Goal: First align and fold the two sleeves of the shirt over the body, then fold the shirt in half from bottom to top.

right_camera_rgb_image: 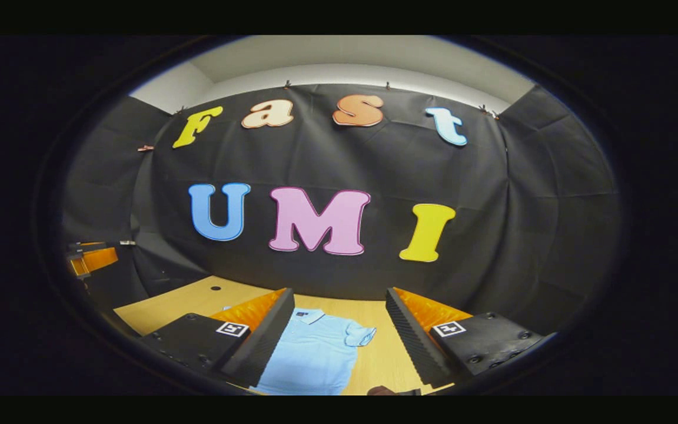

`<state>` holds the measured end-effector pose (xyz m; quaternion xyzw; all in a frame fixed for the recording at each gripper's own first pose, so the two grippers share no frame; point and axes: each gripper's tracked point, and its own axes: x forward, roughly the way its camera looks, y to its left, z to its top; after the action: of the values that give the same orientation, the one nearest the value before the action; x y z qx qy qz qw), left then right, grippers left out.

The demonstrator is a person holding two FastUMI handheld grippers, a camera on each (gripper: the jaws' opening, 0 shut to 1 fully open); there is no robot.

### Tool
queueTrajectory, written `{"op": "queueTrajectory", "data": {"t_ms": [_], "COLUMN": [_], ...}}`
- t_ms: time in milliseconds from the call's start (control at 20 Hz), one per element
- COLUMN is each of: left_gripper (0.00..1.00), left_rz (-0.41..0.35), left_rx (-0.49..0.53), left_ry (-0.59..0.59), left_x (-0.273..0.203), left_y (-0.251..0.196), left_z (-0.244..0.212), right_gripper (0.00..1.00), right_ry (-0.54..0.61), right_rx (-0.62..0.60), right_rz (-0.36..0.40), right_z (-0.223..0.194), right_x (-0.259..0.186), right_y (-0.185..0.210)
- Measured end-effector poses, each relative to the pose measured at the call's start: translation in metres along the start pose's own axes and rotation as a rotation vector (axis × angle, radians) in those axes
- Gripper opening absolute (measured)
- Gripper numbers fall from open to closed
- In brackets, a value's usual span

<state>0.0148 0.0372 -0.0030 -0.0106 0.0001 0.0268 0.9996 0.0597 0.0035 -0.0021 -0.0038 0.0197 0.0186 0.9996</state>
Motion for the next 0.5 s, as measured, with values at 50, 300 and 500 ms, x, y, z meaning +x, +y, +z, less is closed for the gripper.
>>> {"op": "queueTrajectory", "data": {"t_ms": [50,300,500], "left_gripper": [0.99,0.99,0.99], "left_rz": [0.0,0.003,0.039], "left_rx": [0.0,0.006,-0.003], "left_ry": [0.002,0.036,0.051], "left_x": [0.001,0.023,0.054], "left_y": [0.0,-0.01,-0.028], "left_z": [-0.002,-0.015,-0.022], "right_gripper": [0.97,0.97,0.97], "right_ry": [0.012,0.062,0.128], "right_rx": [0.003,-0.046,-0.047], "right_rz": [0.005,0.056,0.146], "right_z": [-0.003,-0.02,-0.055], "right_x": [0.008,0.064,0.127], "right_y": [-0.002,-0.02,-0.026]}}
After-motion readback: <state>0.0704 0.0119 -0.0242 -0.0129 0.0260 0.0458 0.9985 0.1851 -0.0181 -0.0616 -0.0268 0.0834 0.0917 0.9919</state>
